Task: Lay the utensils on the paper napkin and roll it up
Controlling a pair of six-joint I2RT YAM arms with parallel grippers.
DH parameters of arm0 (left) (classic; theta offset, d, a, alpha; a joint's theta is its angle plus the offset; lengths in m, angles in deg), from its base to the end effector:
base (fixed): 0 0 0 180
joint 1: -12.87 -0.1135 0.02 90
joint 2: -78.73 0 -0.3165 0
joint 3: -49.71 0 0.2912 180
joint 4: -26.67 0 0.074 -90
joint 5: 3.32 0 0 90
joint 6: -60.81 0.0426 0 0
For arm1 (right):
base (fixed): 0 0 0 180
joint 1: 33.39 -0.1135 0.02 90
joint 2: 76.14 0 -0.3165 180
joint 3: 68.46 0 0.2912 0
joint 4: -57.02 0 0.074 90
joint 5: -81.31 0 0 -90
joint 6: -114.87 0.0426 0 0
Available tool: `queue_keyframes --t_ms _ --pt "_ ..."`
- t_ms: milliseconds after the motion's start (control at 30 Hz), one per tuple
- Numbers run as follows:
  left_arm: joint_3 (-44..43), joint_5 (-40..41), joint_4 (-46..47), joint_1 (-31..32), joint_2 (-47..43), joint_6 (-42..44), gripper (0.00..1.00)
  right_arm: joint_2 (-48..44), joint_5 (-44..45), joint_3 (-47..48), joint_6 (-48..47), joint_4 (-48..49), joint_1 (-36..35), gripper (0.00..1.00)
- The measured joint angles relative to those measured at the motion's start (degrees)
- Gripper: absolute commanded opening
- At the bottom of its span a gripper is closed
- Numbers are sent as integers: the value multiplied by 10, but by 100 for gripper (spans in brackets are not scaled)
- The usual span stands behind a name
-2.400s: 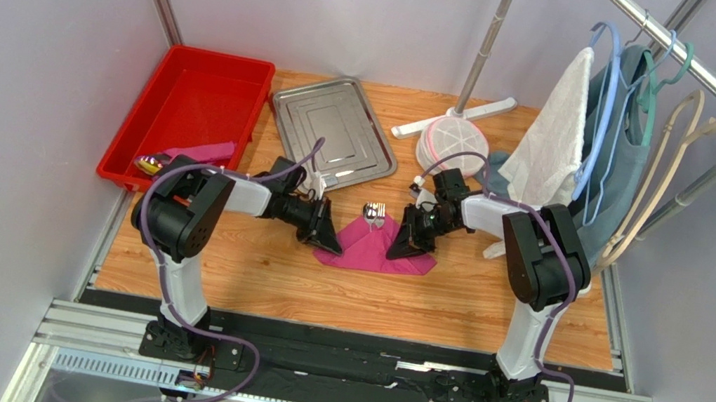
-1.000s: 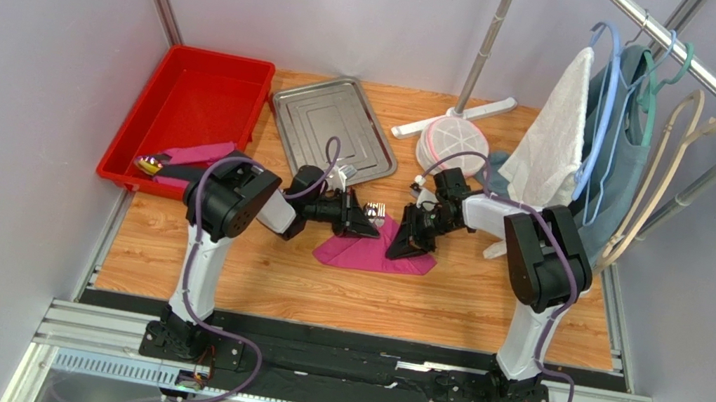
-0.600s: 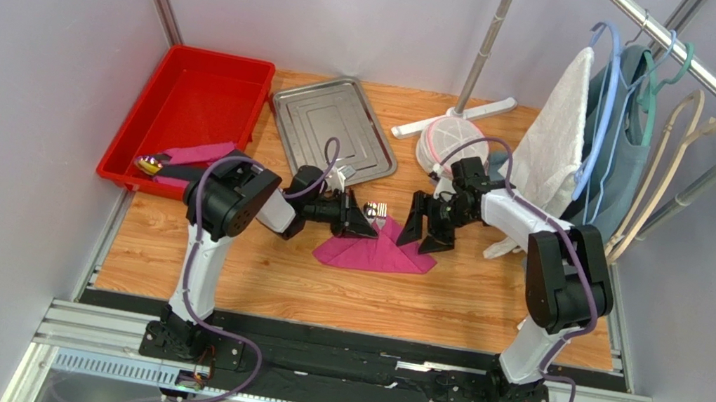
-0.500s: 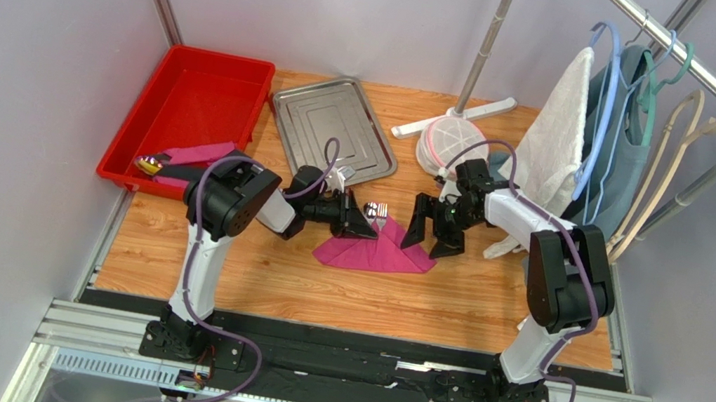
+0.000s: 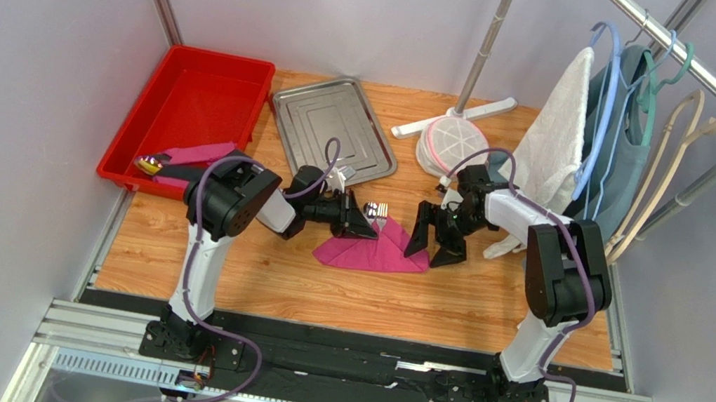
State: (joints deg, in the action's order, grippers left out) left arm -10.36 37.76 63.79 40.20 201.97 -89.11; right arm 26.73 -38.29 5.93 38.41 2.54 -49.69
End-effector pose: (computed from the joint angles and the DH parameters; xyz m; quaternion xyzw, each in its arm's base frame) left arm 0.3553 -0.2198 0.0736 -0.0062 0.8027 -0.5868 0.1066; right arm 0.3397 0.1213 0.1730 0.0389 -0.9643 -0.2617 0.0083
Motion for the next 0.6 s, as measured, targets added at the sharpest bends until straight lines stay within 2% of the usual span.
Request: queue_keyframes --t_ms 400,500,533,600 --pt "0 0 0 0 0 2 4 21 -110 -10 36 36 11 68" --pt "-1 0 -1 0 0 2 4 20 -137 -19 54 58 11 55" --pt "-1 -1 -2 0 0 2 4 20 -143 -20 59 64 11 43" --pt "-2 0 -3 0 0 3 4 20 -152 -20 68 72 11 37"
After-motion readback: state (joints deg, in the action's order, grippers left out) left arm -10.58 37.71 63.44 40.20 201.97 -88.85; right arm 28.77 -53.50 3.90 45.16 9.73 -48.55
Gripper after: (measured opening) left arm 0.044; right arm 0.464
